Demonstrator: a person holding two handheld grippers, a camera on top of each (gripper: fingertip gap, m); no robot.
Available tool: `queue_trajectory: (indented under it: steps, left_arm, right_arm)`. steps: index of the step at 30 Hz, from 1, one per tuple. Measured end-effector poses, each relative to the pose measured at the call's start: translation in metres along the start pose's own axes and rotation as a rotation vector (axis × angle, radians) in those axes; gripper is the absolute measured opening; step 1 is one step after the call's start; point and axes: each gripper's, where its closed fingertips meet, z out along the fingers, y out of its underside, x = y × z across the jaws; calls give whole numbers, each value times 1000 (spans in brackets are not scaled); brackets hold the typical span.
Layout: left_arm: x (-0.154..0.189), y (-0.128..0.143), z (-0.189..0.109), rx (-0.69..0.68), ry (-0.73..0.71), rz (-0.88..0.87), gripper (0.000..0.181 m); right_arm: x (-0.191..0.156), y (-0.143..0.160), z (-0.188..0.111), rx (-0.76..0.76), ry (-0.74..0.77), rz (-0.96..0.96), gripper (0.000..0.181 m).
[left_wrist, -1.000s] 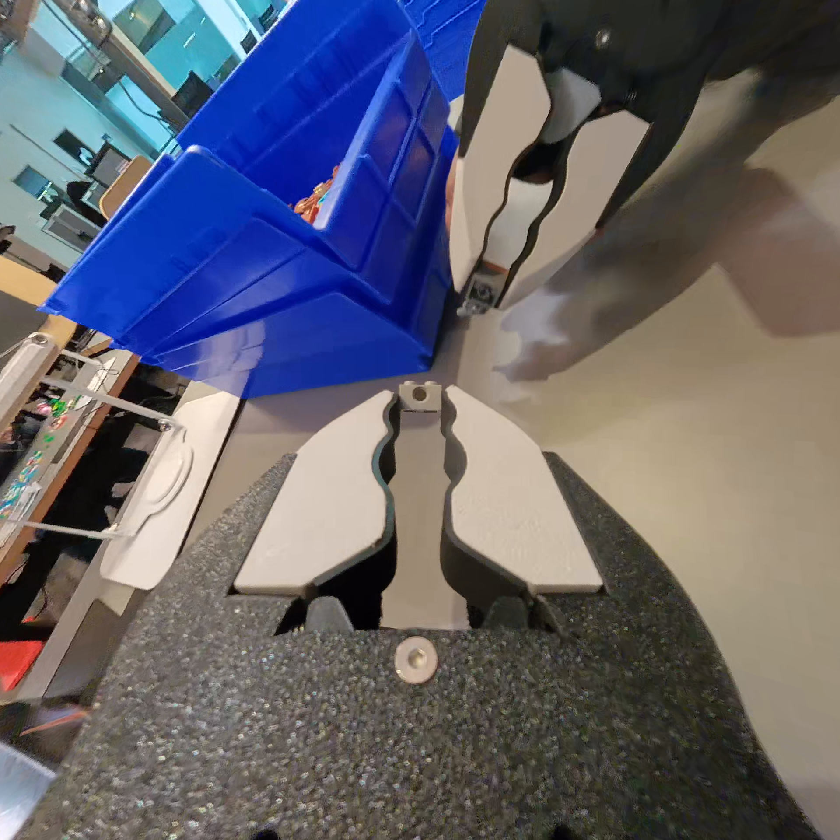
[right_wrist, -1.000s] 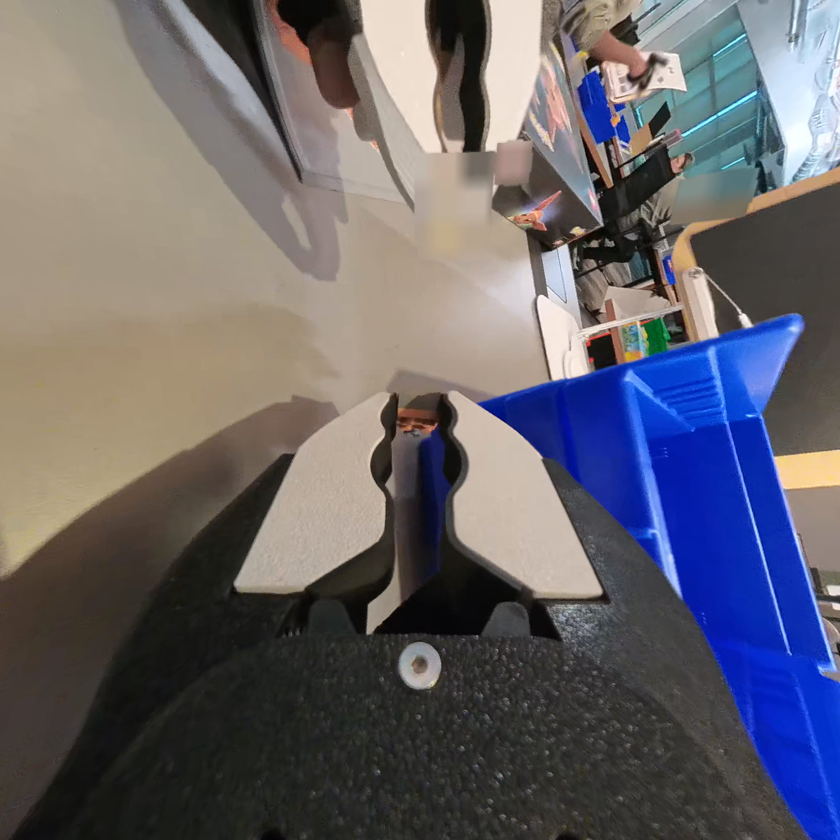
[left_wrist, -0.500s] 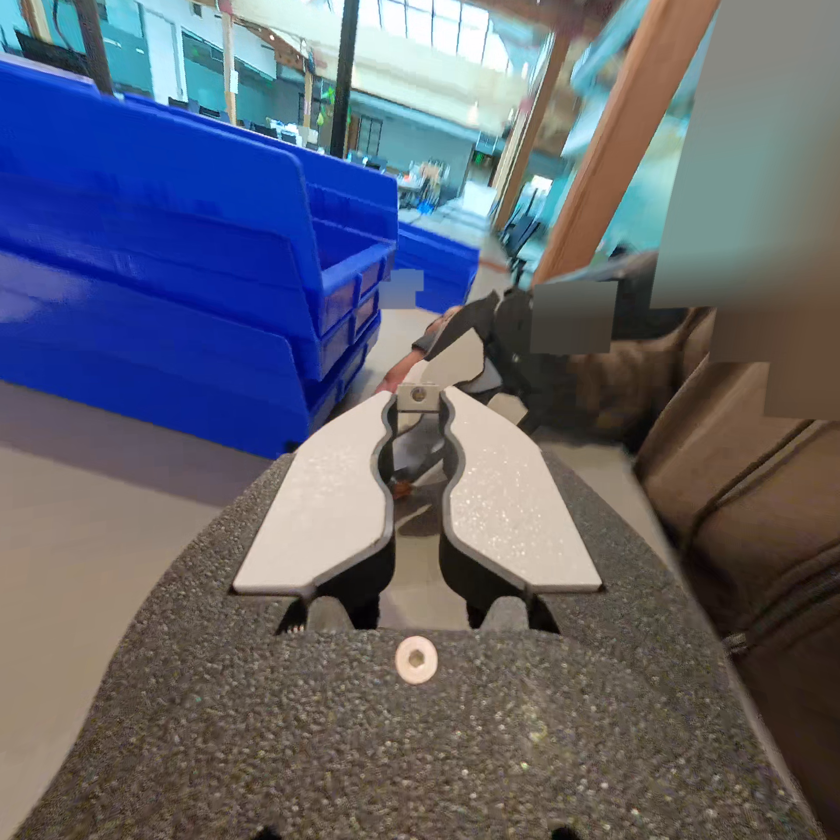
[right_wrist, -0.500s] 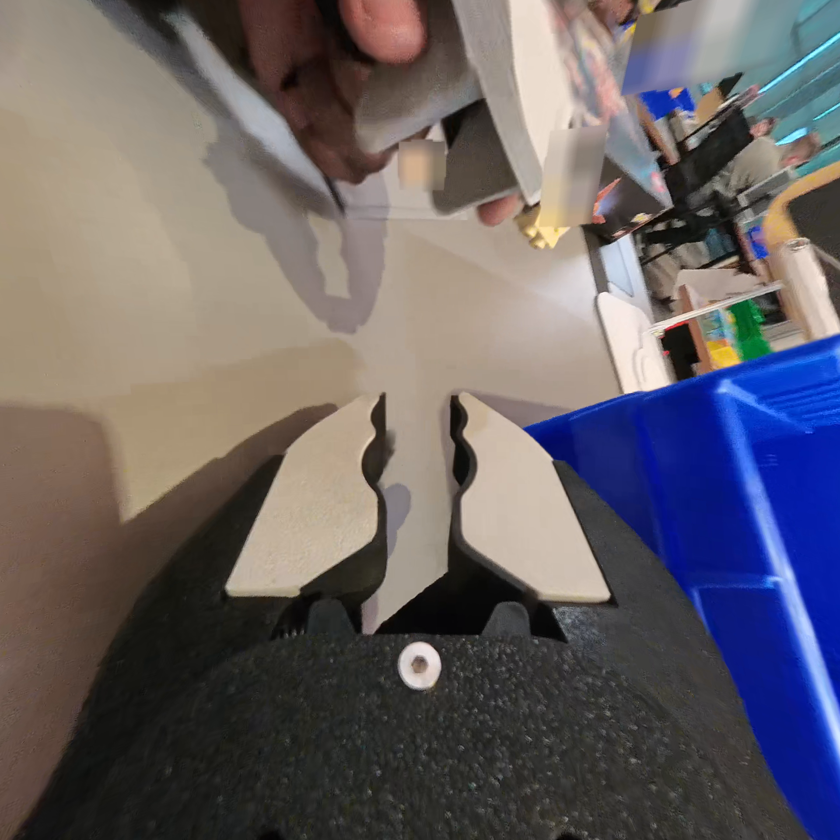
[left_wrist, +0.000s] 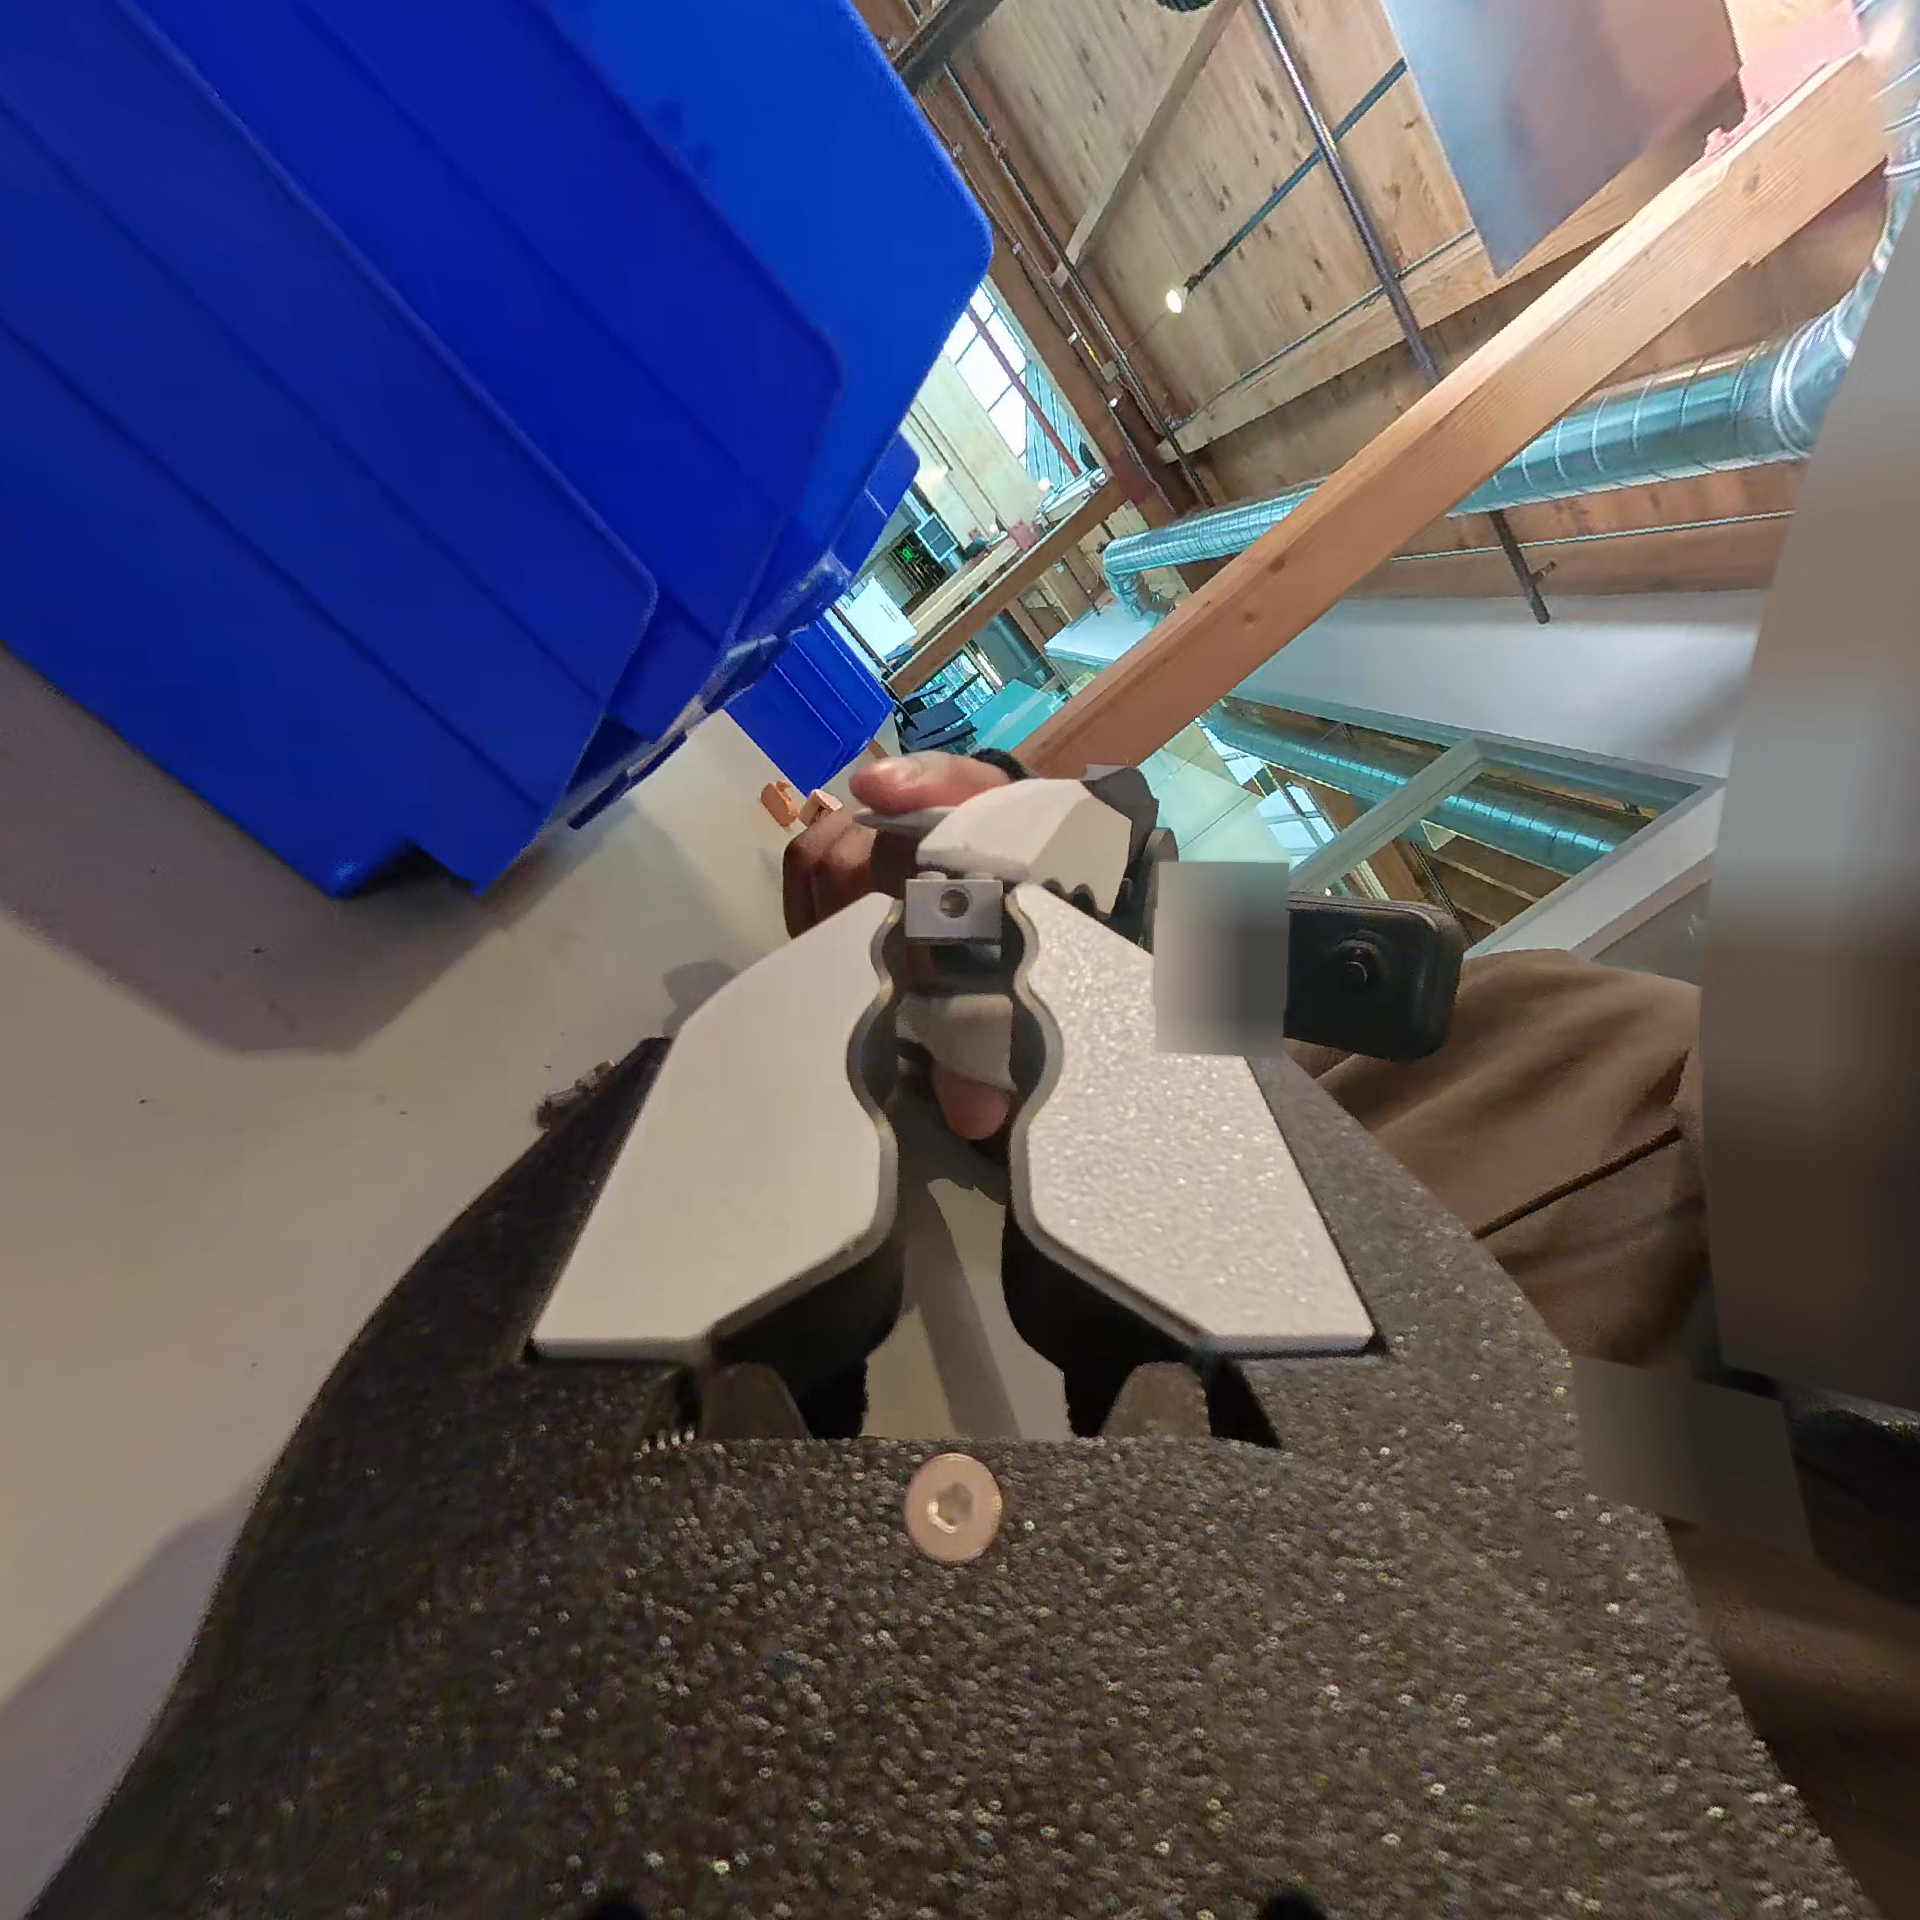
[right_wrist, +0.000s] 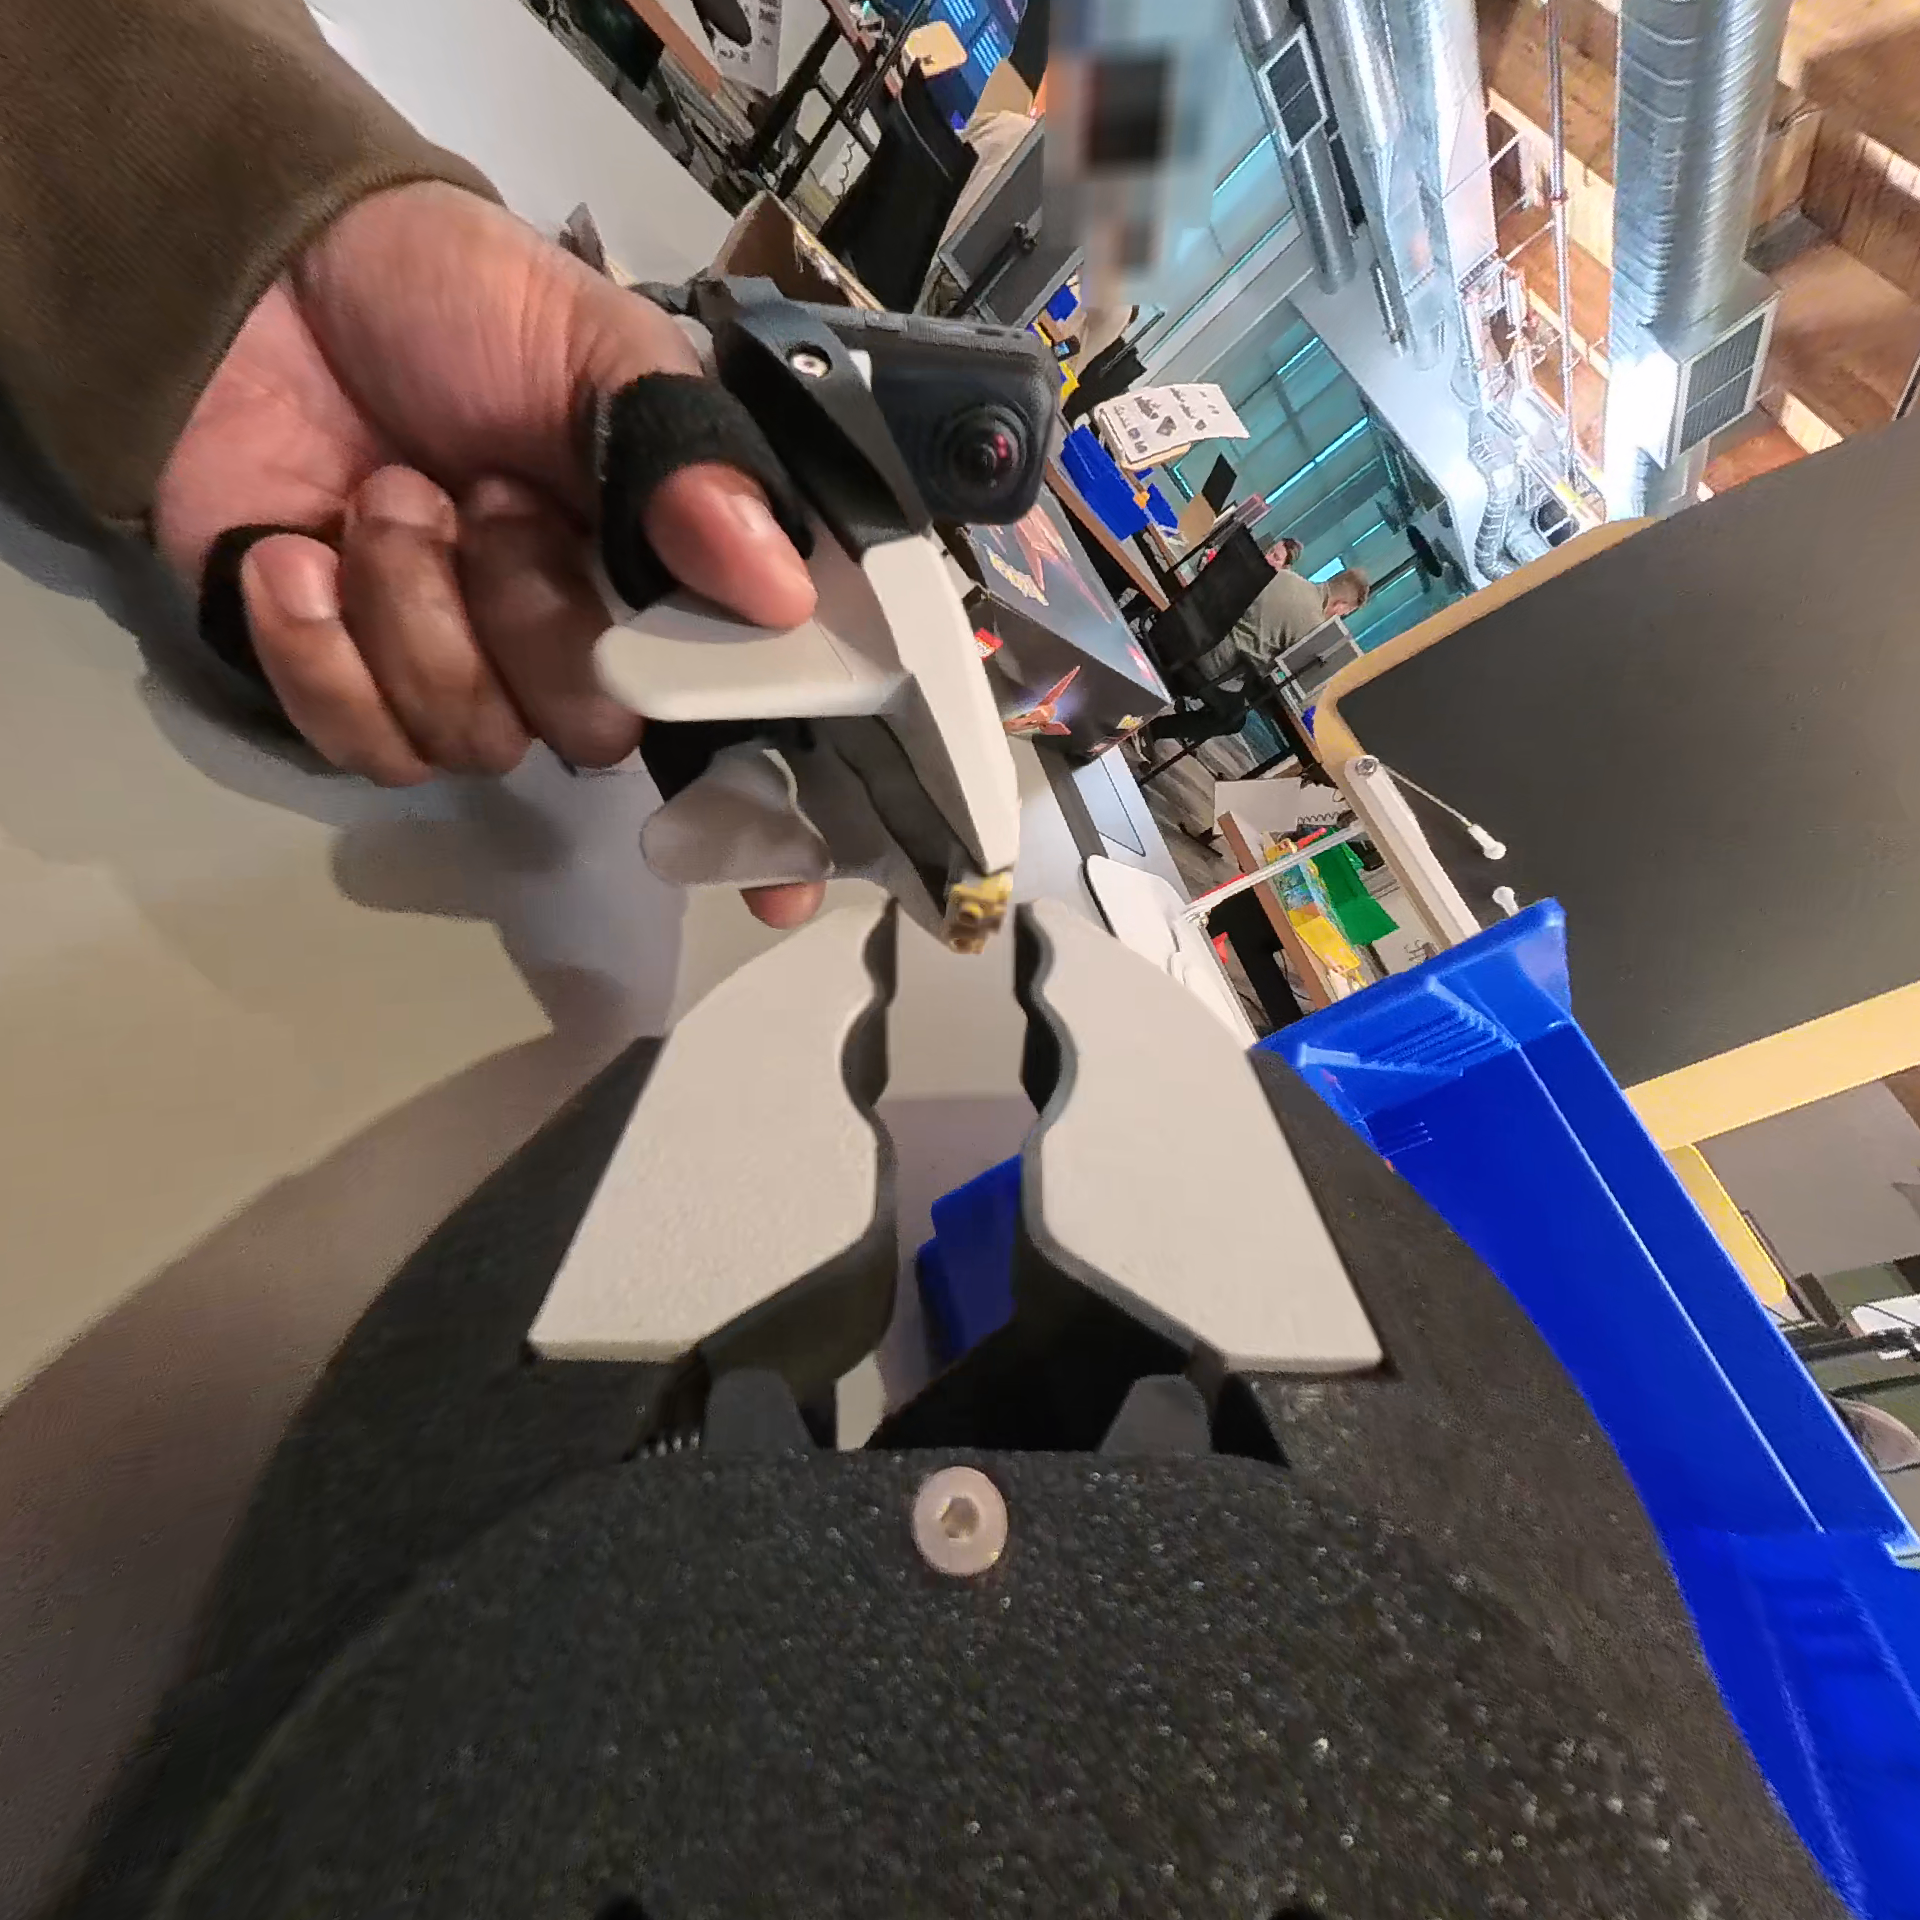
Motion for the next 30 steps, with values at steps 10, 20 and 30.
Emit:
queue_trajectory:
  steps: [10, 20, 30]
  left_arm:
    - [1, 14, 2, -132, -54, 182, 17]
    - [7, 14, 5, -134, -37, 256, 17]
    - [21, -6, -3, -15, 27, 217, 16]
  right_arm:
    - [-6, -1, -8, 54, -131, 136, 11]
    - [-4, -4, -13, 113, -186, 232, 13]
    - [56, -11, -31, 111, 73, 115, 12]
